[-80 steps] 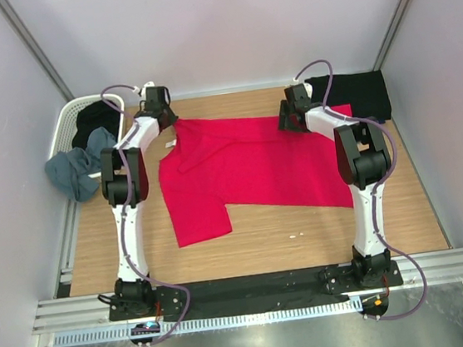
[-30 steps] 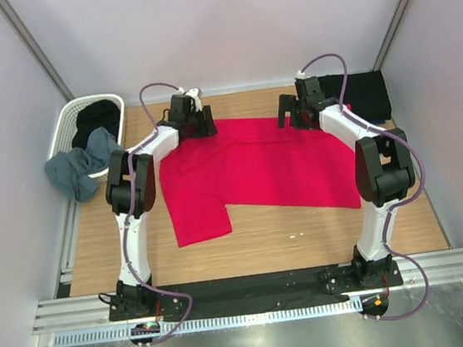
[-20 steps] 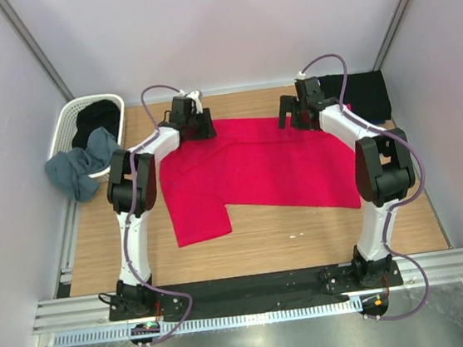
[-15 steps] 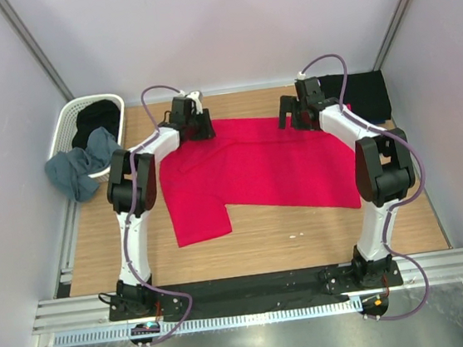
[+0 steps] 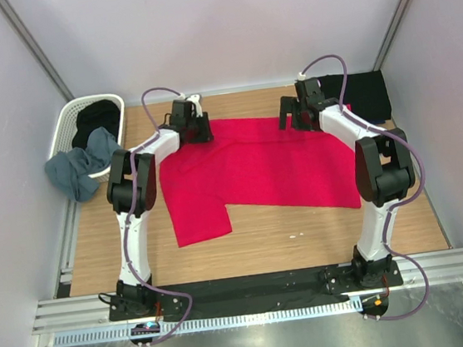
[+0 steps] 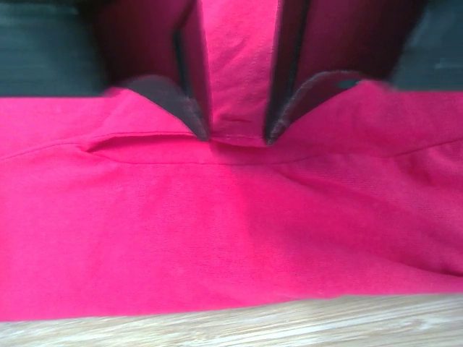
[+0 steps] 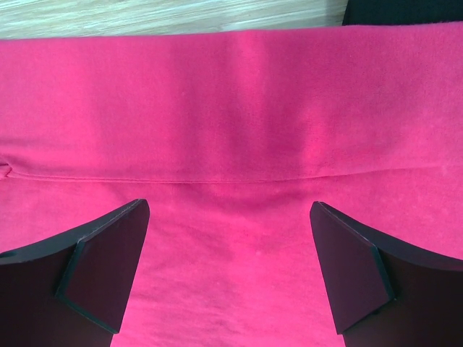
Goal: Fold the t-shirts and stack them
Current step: Fold the tshirt
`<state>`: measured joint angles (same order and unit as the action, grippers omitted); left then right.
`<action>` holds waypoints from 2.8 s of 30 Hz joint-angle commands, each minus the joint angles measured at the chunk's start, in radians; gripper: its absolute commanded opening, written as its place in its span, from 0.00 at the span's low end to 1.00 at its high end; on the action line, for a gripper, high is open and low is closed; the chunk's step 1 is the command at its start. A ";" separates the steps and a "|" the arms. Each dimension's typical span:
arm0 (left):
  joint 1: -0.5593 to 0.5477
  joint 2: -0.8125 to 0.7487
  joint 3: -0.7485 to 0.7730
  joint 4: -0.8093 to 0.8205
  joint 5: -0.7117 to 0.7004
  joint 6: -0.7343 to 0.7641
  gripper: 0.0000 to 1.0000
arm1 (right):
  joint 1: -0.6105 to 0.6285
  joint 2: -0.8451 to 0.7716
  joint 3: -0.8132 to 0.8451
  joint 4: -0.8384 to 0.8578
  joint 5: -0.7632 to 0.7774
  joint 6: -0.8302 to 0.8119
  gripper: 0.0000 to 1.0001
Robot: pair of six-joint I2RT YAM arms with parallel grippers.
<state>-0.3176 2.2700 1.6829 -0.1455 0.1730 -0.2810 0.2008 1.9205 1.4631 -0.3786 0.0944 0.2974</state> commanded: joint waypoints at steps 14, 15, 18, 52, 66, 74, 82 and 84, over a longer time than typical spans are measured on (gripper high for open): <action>0.005 -0.118 -0.060 0.006 0.013 0.045 0.00 | -0.003 -0.006 -0.004 0.018 0.039 0.048 1.00; 0.005 -0.128 -0.071 0.010 0.017 0.045 0.00 | -0.001 -0.005 -0.009 0.024 0.041 0.052 1.00; 0.003 -0.182 -0.126 0.046 0.040 0.016 0.00 | -0.003 0.003 -0.021 0.038 0.044 0.066 1.00; -0.304 -0.516 -0.523 0.070 -0.317 -0.202 0.72 | -0.001 0.078 -0.009 0.052 0.015 0.088 1.00; -0.002 -0.670 -0.514 -0.123 -0.331 -0.419 0.69 | 0.006 -0.095 -0.199 0.112 -0.055 0.143 1.00; 0.015 -0.419 -0.385 -0.074 -0.322 -0.316 0.53 | 0.038 -0.038 -0.231 0.110 0.014 0.207 0.99; 0.015 -0.349 -0.471 -0.176 -0.516 -0.409 0.42 | 0.052 -0.051 -0.329 0.118 0.038 0.232 0.99; 0.015 -0.380 -0.511 -0.206 -0.544 -0.458 0.41 | 0.067 -0.052 -0.349 0.122 0.039 0.243 0.99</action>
<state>-0.3073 1.9263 1.2274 -0.2680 -0.2615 -0.6624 0.2508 1.8709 1.1679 -0.2340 0.1181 0.5037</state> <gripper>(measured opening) 0.416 0.991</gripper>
